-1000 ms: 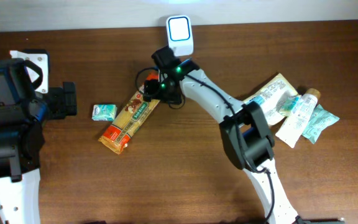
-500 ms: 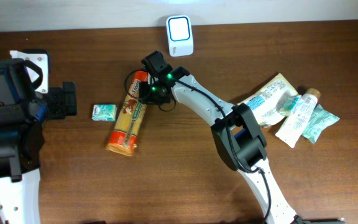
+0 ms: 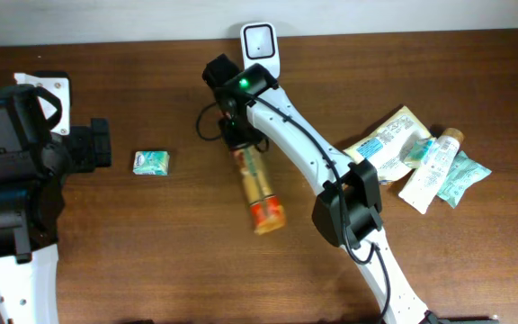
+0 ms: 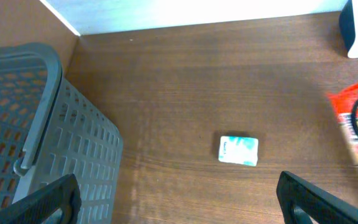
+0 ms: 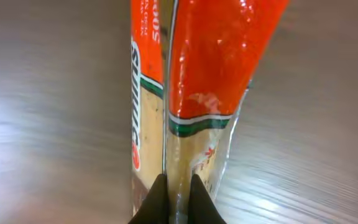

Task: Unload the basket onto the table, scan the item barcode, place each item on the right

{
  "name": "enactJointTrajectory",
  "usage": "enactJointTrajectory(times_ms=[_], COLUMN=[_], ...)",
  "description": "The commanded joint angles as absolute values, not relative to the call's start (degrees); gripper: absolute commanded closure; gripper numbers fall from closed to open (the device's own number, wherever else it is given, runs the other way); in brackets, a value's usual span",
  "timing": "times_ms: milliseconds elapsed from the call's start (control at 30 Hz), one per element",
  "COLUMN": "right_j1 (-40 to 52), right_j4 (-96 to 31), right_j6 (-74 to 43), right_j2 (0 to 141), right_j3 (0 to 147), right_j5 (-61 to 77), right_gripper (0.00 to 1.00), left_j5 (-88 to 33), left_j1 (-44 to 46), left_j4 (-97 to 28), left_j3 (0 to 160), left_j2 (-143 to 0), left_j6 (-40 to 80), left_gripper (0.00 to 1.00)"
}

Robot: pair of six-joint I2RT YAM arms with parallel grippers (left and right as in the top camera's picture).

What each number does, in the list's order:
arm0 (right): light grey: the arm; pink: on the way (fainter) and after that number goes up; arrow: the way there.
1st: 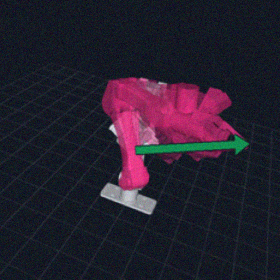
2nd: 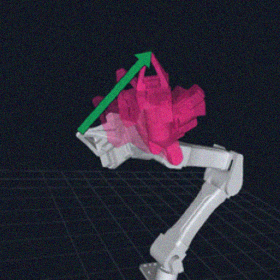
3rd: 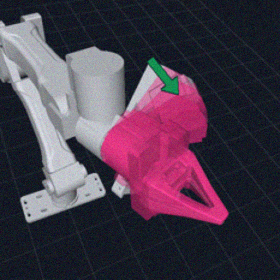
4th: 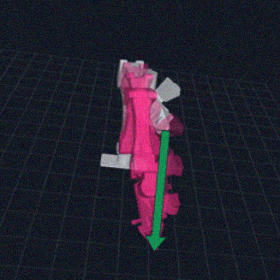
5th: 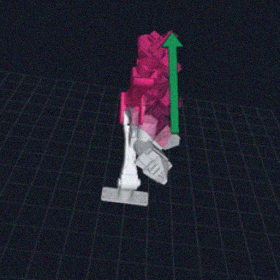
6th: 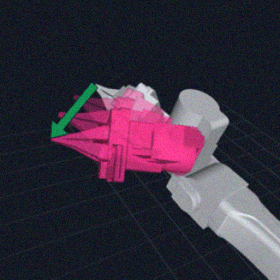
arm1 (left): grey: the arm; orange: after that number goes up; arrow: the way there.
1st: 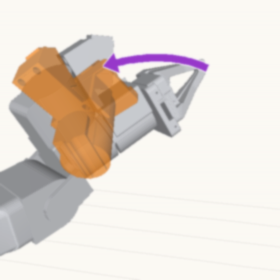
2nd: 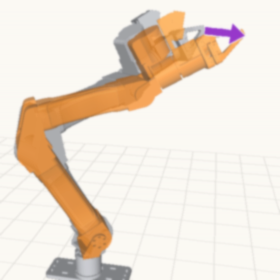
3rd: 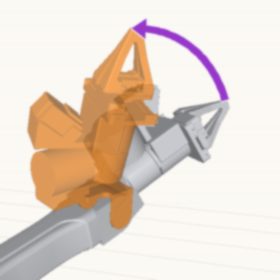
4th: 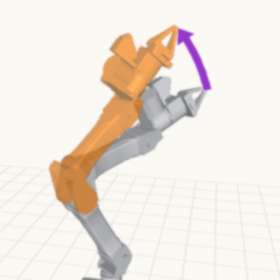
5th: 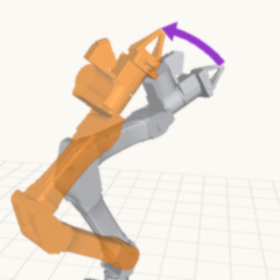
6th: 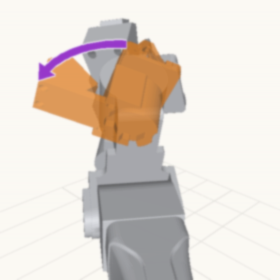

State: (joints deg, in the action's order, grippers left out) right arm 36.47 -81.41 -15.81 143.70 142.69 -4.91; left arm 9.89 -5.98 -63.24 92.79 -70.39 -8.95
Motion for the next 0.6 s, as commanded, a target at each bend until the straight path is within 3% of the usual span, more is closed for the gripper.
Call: enactJointTrajectory(times_ms=[0,100,133,200,267,433,567], right_j1=[39.53,43.72,44.93,48.66,51.09,48.25,37.23], right_j4=[-81.65,-79.53,-79.15,-78.13,-78.52,-83.83,-85.76], right_j6=[-13.67,-10.57,-8.64,-3.27,2.74,3.20,3.18], right_j2=[145.03,150.45,150.95,151.00,150.87,149.62,149.42], right_j3=[144.51,144.49,144.49,144.57,144.84,147.30,147.92], right_j5=[-21.28,-15.99,-14.28,-13.45,-10.66,-1.69,17.10], right_gripper=[0.96,0.96,0.87,0.58,0.47,0.43,0.42], left_j5=[9.93,9.93,9.91,9.91,9.93,9.93,9.93], left_j1=[-6.17,-6.17,-6.17,-6.17,-6.17,-6.17,-6.17], left_j4=[-63.18,-63.18,-63.18,-63.18,-63.18,-63.18,-63.18], left_j3=[93.03,93.03,93.03,93.03,93.03,93.03,93.03], left_j2=[-70.17,-70.17,-70.17,-70.17,-70.17,-70.17,-70.17], left_j6=[-8.23,-8.23,-8.23,-8.25,-8.23,-8.23,-8.25], left_gripper=[0.01,0.01,0.01,0.01,0.01,0.01,0.01])
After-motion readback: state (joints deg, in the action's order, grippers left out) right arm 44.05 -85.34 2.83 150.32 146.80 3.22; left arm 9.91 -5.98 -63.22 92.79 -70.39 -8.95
